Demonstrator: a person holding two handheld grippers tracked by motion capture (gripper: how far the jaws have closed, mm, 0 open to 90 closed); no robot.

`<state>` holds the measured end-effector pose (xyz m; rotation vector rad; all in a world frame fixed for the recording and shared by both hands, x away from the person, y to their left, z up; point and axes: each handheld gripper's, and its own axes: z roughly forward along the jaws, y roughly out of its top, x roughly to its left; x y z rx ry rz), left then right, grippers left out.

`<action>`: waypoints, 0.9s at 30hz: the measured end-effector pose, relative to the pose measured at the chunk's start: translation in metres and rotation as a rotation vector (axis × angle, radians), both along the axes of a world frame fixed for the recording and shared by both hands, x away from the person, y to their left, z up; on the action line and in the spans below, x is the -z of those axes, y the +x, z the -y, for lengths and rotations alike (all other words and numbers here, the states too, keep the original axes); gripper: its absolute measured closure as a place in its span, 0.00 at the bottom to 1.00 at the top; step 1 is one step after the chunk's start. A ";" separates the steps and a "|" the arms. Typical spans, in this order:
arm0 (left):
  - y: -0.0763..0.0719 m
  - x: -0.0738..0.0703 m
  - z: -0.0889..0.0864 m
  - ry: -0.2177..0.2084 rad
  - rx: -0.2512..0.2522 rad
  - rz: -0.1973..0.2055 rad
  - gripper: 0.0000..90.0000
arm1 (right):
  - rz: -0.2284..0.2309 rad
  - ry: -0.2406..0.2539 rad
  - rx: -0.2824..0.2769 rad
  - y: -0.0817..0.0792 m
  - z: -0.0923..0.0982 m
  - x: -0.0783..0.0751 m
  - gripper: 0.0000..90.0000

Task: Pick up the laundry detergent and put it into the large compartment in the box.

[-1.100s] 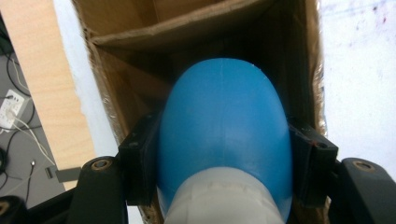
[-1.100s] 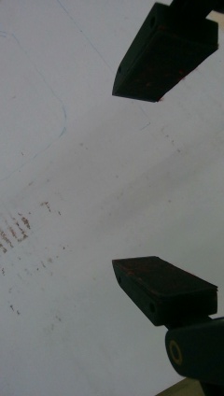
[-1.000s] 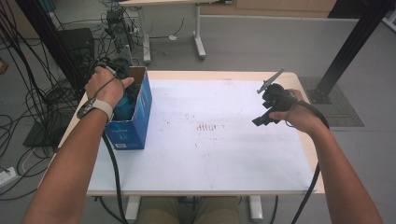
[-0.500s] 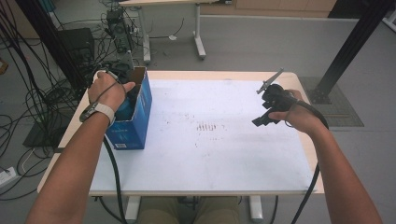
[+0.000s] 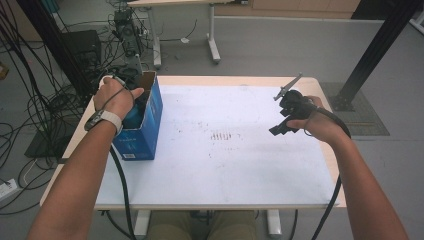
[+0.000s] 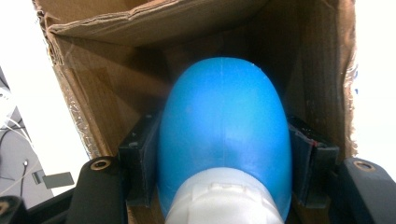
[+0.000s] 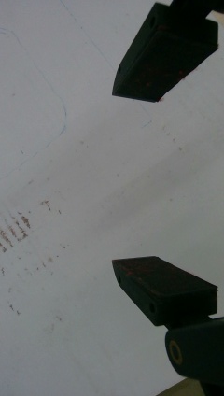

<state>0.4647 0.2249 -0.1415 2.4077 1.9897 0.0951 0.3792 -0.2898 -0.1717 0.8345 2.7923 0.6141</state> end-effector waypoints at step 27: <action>-0.002 0.001 -0.004 -0.013 -0.004 0.010 0.41 | -0.002 -0.004 -0.002 0.001 -0.002 0.000 0.16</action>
